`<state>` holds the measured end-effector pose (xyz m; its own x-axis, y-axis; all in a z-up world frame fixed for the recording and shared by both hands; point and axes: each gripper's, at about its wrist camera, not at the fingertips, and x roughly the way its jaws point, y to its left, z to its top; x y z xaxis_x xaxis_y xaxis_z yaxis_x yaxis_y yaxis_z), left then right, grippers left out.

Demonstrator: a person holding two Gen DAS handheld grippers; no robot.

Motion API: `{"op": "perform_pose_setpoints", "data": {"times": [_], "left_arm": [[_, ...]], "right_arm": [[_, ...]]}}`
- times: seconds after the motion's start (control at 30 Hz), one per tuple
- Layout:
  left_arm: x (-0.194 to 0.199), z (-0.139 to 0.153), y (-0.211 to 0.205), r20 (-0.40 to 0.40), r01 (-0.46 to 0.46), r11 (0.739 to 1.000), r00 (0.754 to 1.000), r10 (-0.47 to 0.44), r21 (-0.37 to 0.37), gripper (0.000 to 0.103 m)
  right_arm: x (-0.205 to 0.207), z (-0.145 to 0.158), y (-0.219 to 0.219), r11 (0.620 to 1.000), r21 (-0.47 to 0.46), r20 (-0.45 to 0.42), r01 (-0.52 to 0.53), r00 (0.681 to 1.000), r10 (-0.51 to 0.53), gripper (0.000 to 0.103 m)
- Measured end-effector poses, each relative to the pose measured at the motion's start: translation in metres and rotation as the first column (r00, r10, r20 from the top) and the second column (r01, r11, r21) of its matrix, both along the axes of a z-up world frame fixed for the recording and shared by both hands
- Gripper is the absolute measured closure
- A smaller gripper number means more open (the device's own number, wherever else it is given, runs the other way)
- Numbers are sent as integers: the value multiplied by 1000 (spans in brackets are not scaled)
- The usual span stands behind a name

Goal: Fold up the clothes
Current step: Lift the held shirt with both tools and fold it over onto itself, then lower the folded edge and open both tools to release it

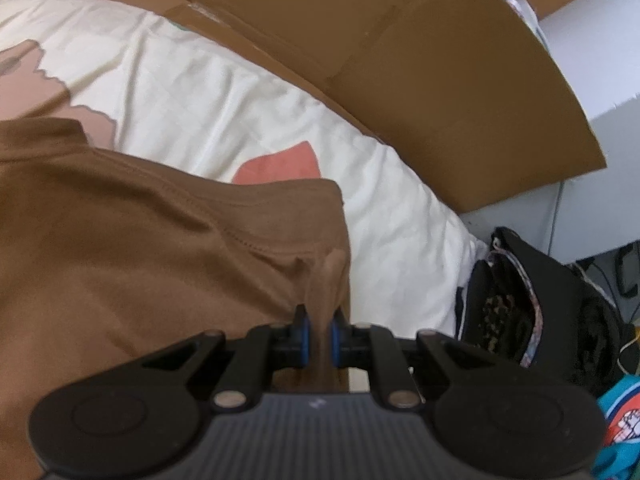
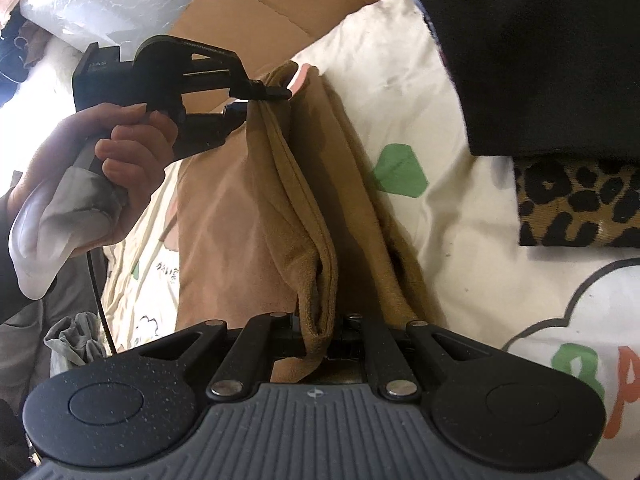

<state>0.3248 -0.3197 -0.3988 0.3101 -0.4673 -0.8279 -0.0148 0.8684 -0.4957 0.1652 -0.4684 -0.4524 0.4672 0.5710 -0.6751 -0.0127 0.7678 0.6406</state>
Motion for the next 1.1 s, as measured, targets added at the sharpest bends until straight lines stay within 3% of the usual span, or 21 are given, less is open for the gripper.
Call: {"op": "perform_pose_setpoints", "data": {"times": [0.67,0.9,1.1], "left_arm": [[26,-15,-17,-12,37,999,999,-37,19,90],[37,10,-8,41,44,999,998,-44,-1,84],[35,32,0,94,133,988,986,-140,79,83]], "right_arm": [[-11,-7,-13,997,13,-65,81,995,-80,98],[-30,-9,-21,991,17,-90,132,987,-130,95],[-43,1,-24,990,-10,-76,140,987,-140,91]]}}
